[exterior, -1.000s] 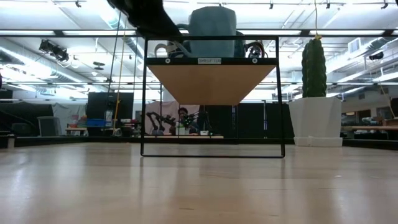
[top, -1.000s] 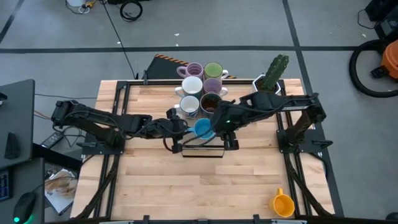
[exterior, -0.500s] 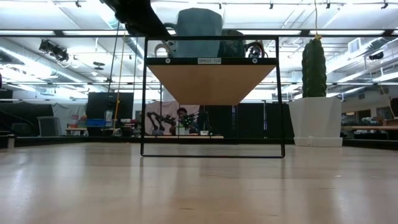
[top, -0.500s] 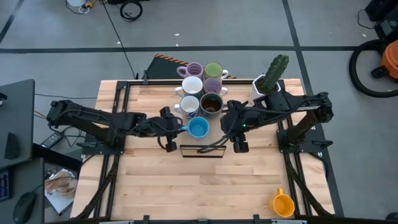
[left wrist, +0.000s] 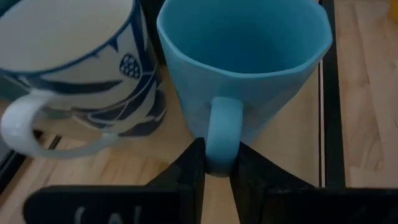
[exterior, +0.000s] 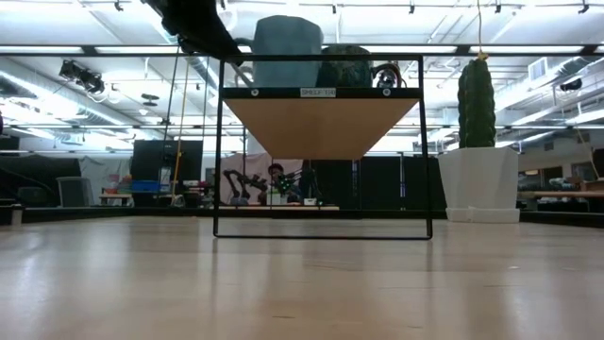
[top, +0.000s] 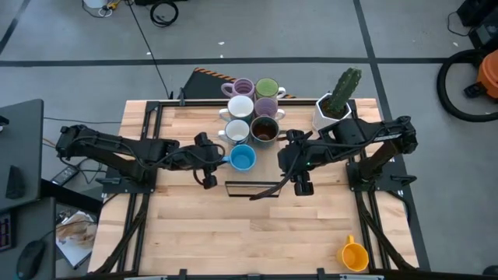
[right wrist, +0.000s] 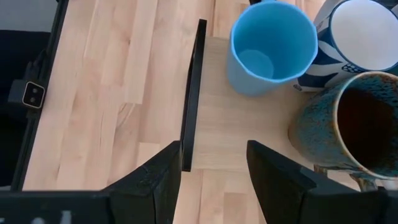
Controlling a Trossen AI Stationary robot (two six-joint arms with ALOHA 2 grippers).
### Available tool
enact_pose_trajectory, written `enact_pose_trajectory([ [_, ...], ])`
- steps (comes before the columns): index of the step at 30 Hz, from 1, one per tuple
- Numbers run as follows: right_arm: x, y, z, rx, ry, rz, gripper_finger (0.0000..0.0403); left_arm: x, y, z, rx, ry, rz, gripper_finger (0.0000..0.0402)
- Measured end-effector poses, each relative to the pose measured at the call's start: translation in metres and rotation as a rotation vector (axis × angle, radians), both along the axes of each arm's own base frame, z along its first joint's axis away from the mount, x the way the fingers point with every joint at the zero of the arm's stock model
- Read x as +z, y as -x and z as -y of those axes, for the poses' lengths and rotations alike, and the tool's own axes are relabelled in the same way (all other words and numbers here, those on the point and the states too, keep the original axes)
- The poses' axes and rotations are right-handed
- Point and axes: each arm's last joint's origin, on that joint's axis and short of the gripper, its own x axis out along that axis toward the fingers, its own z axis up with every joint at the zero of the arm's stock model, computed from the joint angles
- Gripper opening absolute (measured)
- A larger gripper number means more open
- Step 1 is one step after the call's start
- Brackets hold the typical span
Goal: Place coffee mugs
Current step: Put the blue mug on the shelf
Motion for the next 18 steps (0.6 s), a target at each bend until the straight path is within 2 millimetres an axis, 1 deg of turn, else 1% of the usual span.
enact_pose_trajectory([
  [7, -0.0006, 0.0007, 0.0001, -0.008, -0.003, -0.009, 0.0187, 0.0009, 0.0067, -0.0012, 0.015, 0.005, -0.024, 0.0064],
  [11, -0.0005, 0.0006, 0.0001, -0.009, -0.003, -0.009, 0.0187, 0.0, 0.0072, -0.0013, 0.018, 0.005, -0.036, 0.0065],
  [14, -0.0005, 0.0006, 0.0, -0.01, -0.005, -0.008, 0.0187, -0.0003, 0.0073, -0.0013, 0.018, 0.004, -0.04, 0.0075],
  [18, -0.0005, 0.0007, -0.0001, -0.021, -0.013, -0.008, 0.0187, -0.0004, 0.0072, -0.0019, 0.039, -0.014, -0.037, 0.0099],
])
